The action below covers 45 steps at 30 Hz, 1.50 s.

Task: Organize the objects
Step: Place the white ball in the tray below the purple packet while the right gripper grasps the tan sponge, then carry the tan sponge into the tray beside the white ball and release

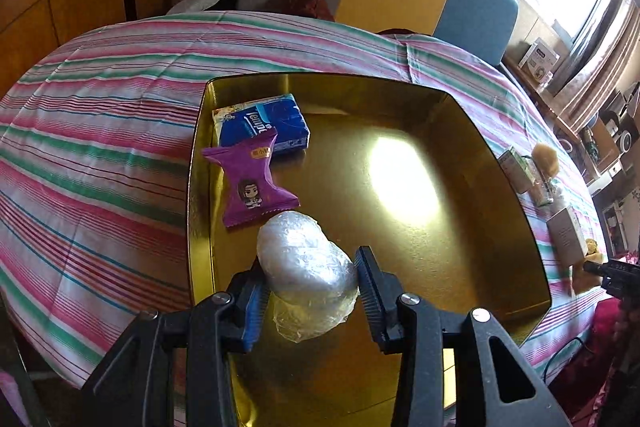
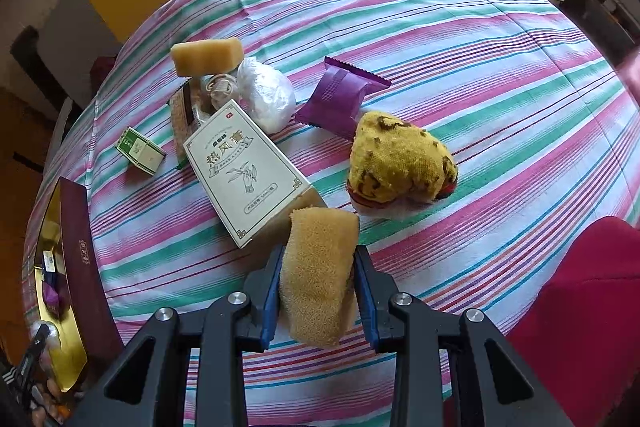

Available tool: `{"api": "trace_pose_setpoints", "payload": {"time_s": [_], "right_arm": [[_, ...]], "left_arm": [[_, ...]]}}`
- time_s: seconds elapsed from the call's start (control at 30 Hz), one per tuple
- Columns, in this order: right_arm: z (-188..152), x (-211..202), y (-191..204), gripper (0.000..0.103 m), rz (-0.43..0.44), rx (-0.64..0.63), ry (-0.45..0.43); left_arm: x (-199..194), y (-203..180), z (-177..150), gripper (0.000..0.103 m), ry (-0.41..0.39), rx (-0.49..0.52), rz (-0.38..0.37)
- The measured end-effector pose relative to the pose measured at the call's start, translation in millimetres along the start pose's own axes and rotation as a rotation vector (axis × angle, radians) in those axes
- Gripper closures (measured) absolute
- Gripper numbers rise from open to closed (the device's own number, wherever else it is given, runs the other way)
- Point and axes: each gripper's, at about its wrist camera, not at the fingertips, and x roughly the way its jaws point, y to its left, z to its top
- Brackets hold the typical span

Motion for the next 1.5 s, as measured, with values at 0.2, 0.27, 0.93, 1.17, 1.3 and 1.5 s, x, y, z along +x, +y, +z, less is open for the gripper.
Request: {"api": "trace_pose_setpoints", "payload": {"time_s": [0.2,0.27,0.93,1.17,1.3,1.5], "right_arm": [[1.9,3.6,2.5,0.07,-0.001,-0.003,0.0],[1.8,3.5,2.5,0.07,-0.001,-0.004,0.0],[3.5,7.1,5.5,0.07,-0.003,-0.009,0.005],[3.1,6.7,6.0,0.07,0.0,-0.017,0.001],[2.5,4.8,7.1,0.07,0.009,-0.027,-0.011],[1.7,0.0,9.8,0.07,0.01,-0.046,-0.045]], "left_arm": [[3.3,2.9,2.5,0.061,0.006,0.022,0.031],[5.2,1.2,4.7,0.061,0.003,0.04,0.045],[6.8,-2.5,10.2,0.038,-0.047,0.139,0.155],[-20.8,-8.2,-1.9,0.038,-0.11,0.101,0.143],[-33.6,-12.7,-6.4,0.038,-0.129,0.085,0.126],[-46.5,-17.1,-12.4,0.038,-0.144,0.081,0.109]]}}
